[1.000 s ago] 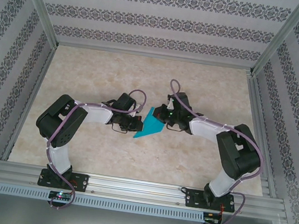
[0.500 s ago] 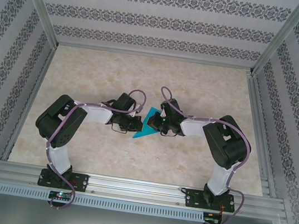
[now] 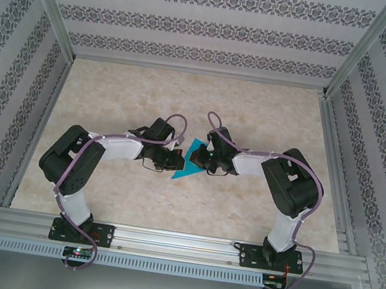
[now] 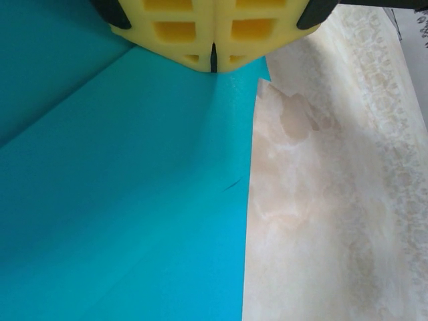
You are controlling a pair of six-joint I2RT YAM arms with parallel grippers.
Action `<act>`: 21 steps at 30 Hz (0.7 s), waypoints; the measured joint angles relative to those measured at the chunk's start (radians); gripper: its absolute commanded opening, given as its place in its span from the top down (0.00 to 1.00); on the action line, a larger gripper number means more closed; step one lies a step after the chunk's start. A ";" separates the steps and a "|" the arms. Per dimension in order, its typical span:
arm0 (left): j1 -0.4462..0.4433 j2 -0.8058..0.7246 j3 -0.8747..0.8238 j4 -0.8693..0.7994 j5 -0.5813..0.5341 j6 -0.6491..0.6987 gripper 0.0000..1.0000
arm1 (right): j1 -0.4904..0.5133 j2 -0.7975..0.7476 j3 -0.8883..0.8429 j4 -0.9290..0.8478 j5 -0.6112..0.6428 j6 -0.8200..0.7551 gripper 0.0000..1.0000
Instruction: Fold a paper plane with a square sheet of paper (pick it up from the middle)
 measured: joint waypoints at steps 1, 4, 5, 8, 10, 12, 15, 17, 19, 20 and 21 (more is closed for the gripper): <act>-0.004 0.013 0.002 -0.001 0.003 0.000 0.99 | 0.000 0.000 0.003 -0.006 -0.002 0.000 1.00; -0.011 0.045 0.006 -0.013 0.007 0.000 0.99 | 0.000 0.003 0.011 -0.020 -0.003 0.000 1.00; -0.012 0.050 0.008 -0.018 0.007 0.000 0.99 | 0.000 0.003 0.013 -0.023 -0.003 0.000 1.00; -0.012 0.055 0.011 -0.024 0.006 0.000 0.99 | 0.000 0.005 0.020 -0.036 -0.003 0.000 1.00; -0.013 0.055 0.011 -0.026 0.003 0.000 0.99 | 0.000 0.006 0.026 -0.046 -0.003 0.000 1.00; -0.013 0.055 0.011 -0.026 -0.001 0.000 0.99 | 0.000 0.007 0.029 -0.053 -0.003 0.000 1.00; -0.013 0.053 0.003 -0.019 -0.005 0.000 0.99 | 0.000 0.008 0.034 -0.063 -0.003 -0.001 1.00; -0.012 0.045 -0.008 -0.009 -0.010 0.000 0.99 | 0.000 0.009 0.037 -0.068 -0.003 -0.001 1.00; -0.010 0.030 -0.030 0.006 -0.014 0.000 0.99 | 0.000 0.010 0.040 -0.074 -0.003 -0.001 1.00; -0.010 0.024 -0.038 0.009 -0.016 -0.001 0.99 | 0.000 0.010 0.041 -0.075 -0.003 -0.001 1.00; -0.007 0.016 -0.048 0.013 -0.016 -0.001 0.99 | 0.000 0.011 0.044 -0.079 -0.003 -0.002 1.00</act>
